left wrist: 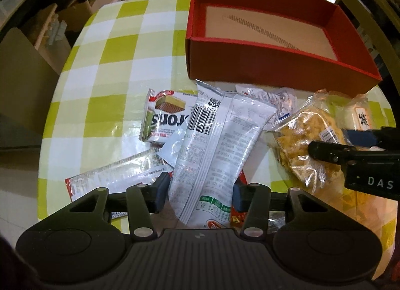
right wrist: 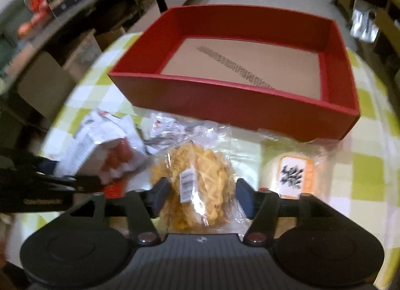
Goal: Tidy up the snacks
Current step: 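Lift and carry white bag with left tool while right tool carries orange bag into red box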
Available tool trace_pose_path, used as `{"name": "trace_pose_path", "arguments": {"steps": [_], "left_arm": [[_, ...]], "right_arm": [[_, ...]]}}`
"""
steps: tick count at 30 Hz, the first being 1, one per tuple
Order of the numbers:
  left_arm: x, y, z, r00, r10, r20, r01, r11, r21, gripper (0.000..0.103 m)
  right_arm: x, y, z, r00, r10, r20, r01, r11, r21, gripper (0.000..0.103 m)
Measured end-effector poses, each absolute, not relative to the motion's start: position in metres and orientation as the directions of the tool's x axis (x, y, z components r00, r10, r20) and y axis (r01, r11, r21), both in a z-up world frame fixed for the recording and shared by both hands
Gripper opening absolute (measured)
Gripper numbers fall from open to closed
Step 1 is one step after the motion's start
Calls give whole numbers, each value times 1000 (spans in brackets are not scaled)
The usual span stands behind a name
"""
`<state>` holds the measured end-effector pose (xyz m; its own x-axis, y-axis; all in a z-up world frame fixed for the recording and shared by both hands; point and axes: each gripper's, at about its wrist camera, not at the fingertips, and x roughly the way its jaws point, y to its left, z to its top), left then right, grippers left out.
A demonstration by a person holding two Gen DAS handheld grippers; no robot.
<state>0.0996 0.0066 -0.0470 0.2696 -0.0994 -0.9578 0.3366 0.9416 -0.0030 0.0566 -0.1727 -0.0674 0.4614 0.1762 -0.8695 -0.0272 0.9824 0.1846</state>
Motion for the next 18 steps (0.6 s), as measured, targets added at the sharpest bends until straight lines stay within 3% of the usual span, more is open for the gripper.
{"name": "trace_pose_path", "arguments": {"steps": [3, 5, 10, 18], "left_arm": [[101, 9, -49, 265, -100, -959, 328, 944, -8, 57], [101, 10, -48, 266, -101, -959, 327, 945, -9, 57], [102, 16, -51, 255, -95, -962, 319, 948, -9, 57], [104, 16, -53, 243, -104, -964, 331, 943, -19, 58]], "right_arm": [[55, -157, -64, 480, 173, -860, -99, 985, 142, 79], [54, -147, -65, 478, 189, -858, -148, 980, 134, 93], [62, -134, -85, 444, 117, -889, -148, 987, 56, 95], [70, -136, -105, 392, 78, -917, -70, 996, 55, 103]]}}
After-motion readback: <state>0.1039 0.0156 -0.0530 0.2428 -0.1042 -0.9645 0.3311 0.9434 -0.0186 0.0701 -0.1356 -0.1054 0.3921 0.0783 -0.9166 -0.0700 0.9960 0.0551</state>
